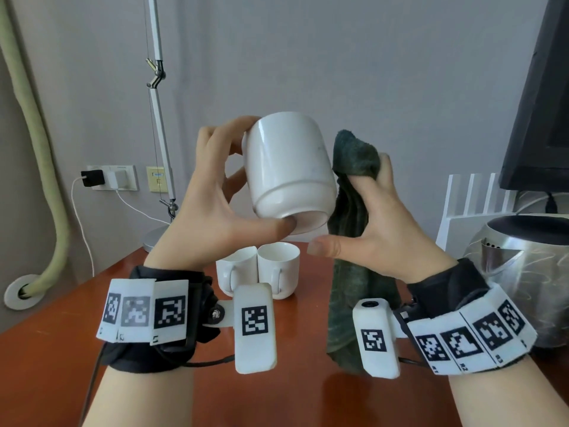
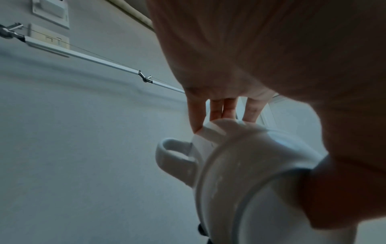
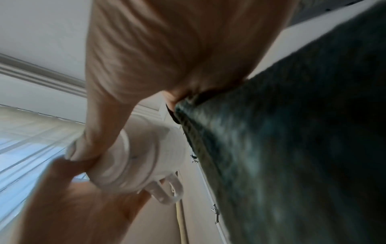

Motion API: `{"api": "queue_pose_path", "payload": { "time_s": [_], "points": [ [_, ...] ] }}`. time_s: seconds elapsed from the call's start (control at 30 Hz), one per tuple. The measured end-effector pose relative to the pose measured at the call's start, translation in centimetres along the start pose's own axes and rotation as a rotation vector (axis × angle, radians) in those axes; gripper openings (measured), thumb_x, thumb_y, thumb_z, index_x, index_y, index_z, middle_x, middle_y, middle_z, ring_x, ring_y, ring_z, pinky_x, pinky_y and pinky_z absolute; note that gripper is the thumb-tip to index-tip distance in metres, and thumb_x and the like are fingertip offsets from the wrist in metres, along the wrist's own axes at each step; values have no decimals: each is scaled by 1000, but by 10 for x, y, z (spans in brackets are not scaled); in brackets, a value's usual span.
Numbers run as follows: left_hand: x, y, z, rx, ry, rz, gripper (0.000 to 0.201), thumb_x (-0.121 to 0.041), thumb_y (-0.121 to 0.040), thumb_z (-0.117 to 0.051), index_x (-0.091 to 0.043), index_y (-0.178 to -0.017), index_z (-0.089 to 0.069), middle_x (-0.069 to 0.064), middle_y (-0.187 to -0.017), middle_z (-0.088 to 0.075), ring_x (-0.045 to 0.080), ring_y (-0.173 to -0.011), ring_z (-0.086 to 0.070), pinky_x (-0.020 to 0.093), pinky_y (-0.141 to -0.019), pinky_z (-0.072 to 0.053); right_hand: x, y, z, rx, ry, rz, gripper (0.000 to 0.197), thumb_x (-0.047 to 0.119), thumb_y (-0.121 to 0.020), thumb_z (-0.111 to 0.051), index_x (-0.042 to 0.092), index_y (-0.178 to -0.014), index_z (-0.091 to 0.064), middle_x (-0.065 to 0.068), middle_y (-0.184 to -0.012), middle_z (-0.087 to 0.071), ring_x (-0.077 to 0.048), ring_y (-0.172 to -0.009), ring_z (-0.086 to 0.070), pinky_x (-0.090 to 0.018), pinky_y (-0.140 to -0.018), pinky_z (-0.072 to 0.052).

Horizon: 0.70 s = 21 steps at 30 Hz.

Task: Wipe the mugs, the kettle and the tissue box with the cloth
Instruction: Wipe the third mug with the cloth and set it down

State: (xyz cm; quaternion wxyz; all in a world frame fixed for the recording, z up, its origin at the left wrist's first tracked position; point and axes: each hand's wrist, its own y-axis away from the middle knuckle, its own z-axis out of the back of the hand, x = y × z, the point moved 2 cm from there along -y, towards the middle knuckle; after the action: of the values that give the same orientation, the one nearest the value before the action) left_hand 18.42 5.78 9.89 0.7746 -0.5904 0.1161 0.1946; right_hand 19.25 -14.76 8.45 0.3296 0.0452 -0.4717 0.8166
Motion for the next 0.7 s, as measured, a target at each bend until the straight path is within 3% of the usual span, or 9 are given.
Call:
{"api": "queue_pose_path", "payload": {
  "time_s": [0.07,0.17,0.27,0.37,0.43,0.53,0.63,0.7],
  "points": [
    [-2,-1,1,66,42,4,83,-30,-53,-79,-33,-128,-44,27,-128,-38,25,-122,-45,28,-96,-45,-2,1,0,18,-35,-24,93,67,-49,-74,36,-129,-38,8,-125,-27,23,-113,-28,4,-92,-24],
    [-3,-2,1,142,113,1,87,-26,-51,-80,-23,-131,-46,31,-129,-38,29,-124,-47,28,-96,-44,0,2,1,41,-81,-28,98,63,-47,-77,46,-131,-31,23,-126,-24,15,-124,-28,-1,-100,-25],
    [-1,-2,0,151,165,28,91,-24,-52,-81,-12,-135,-43,37,-131,-37,26,-123,-49,25,-95,-45,5,2,2,46,-126,23,107,56,-52,-80,37,-141,-25,15,-131,-27,5,-131,-28,-12,-108,-28],
    [2,0,0,149,204,70,97,-25,-52,-85,-10,-137,-42,37,-134,-36,28,-127,-49,28,-97,-45,9,2,2,28,-185,31,104,51,-54,-82,29,-141,-30,5,-131,-31,-4,-131,-35,-29,-110,-36],
    [3,0,1,173,174,85,102,-35,-53,-90,-11,-140,-42,33,-134,-38,26,-129,-50,30,-102,-44,8,2,3,0,-198,17,97,48,-53,-83,28,-136,-38,3,-129,-35,-5,-127,-40,-32,-107,-39],
    [3,-1,4,232,51,117,95,-35,-57,-86,-23,-141,-44,19,-131,-45,22,-134,-47,40,-116,-33,5,3,6,-30,-176,9,89,46,-51,-84,29,-128,-43,5,-125,-37,1,-121,-43,-19,-102,-38],
    [3,1,5,270,-47,158,91,-42,-57,-83,-28,-138,-45,3,-131,-49,11,-132,-47,30,-116,-33,3,4,7,-9,-128,1,89,47,-50,-84,28,-128,-44,7,-125,-39,4,-120,-43,-11,-99,-36],
    [1,2,5,264,-87,163,93,-45,-55,-84,-29,-137,-44,0,-130,-49,9,-130,-47,24,-113,-36,1,4,5,15,-129,-14,92,47,-50,-84,26,-130,-45,5,-127,-40,3,-121,-43,-15,-102,-37]
  ]
}}
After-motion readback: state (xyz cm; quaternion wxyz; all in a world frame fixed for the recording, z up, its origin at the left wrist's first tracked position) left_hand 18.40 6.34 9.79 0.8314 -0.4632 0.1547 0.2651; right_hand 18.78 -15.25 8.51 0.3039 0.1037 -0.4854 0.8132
